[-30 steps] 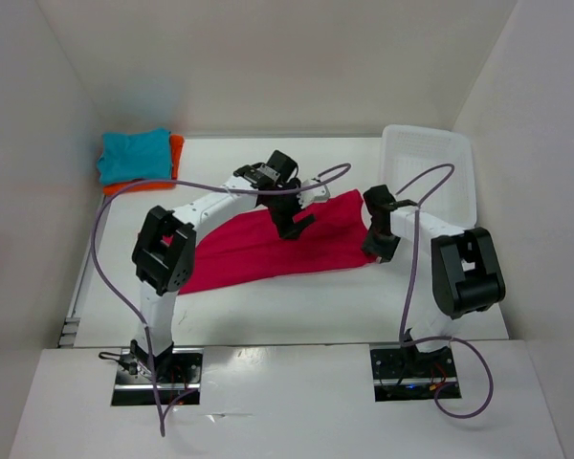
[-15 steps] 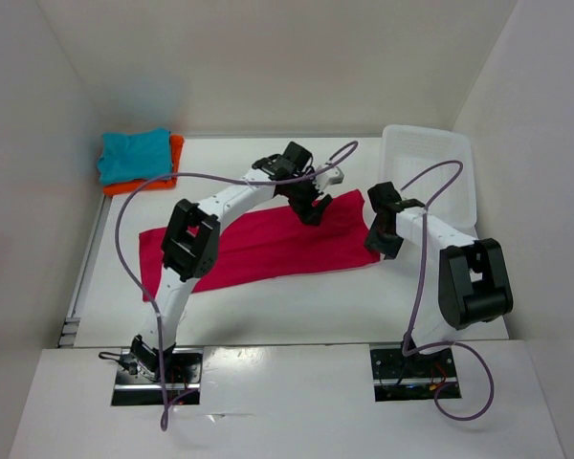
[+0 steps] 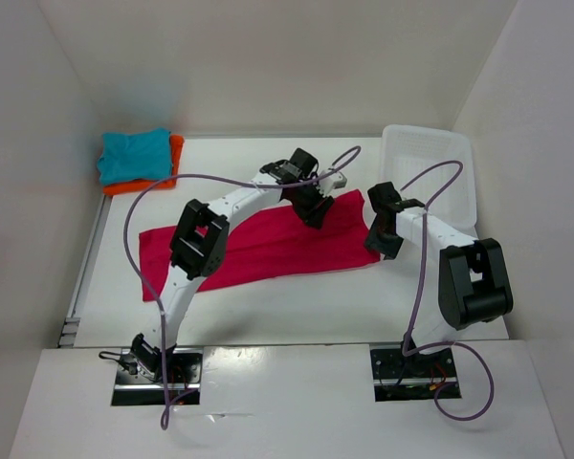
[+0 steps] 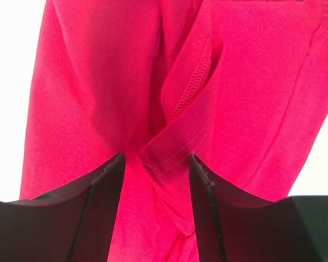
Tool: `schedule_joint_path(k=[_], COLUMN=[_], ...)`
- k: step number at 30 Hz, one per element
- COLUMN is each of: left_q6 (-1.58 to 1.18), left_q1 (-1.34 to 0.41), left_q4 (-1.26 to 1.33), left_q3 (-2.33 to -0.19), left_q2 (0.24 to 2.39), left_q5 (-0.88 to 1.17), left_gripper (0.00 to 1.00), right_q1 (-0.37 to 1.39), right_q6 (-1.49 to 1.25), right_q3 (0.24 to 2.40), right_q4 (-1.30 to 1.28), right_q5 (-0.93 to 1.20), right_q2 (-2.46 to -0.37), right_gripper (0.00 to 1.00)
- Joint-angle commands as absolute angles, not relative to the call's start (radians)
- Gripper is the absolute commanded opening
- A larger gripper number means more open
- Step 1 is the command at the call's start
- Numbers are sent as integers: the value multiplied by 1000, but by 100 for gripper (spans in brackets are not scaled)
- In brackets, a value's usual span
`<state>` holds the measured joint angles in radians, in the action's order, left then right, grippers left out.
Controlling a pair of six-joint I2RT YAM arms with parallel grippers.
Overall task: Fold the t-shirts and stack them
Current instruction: Fold the other side of the tshirt into a rectangle
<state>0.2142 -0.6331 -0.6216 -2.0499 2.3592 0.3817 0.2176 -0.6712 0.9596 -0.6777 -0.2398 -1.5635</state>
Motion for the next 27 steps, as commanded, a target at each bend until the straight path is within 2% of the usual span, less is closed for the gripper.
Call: schedule_joint_path(k=[1, 3, 12, 19, 24, 27], left_q6=[175, 175, 135, 166, 166, 166], left_q1=[-608, -607, -598, -609, -618, -618], left_q4=[-592, -581, -604, -647, -658, -658], left_q3=[-2046, -2033, -2086, -2097, -2097, -2108], left_q2=[2303, 2293, 2362, 2404, 2427, 2427], left_q5=[466, 476, 443, 462, 442, 422], left_gripper=[58, 58, 43, 43, 36, 36], right_q1=[215, 215, 215, 215, 215, 215], right_q6=[-666, -666, -666, -657, -657, -657], right_q3=[989, 989, 989, 989, 989, 989], right_q4=[-695, -695, -695, -695, -695, -695], right_q5=[-250, -241, -241, -241, -241, -241], right_q2=[-1537, -1537, -1537, -1546, -1546, -1546], right_gripper=[51, 51, 50, 50, 50, 49])
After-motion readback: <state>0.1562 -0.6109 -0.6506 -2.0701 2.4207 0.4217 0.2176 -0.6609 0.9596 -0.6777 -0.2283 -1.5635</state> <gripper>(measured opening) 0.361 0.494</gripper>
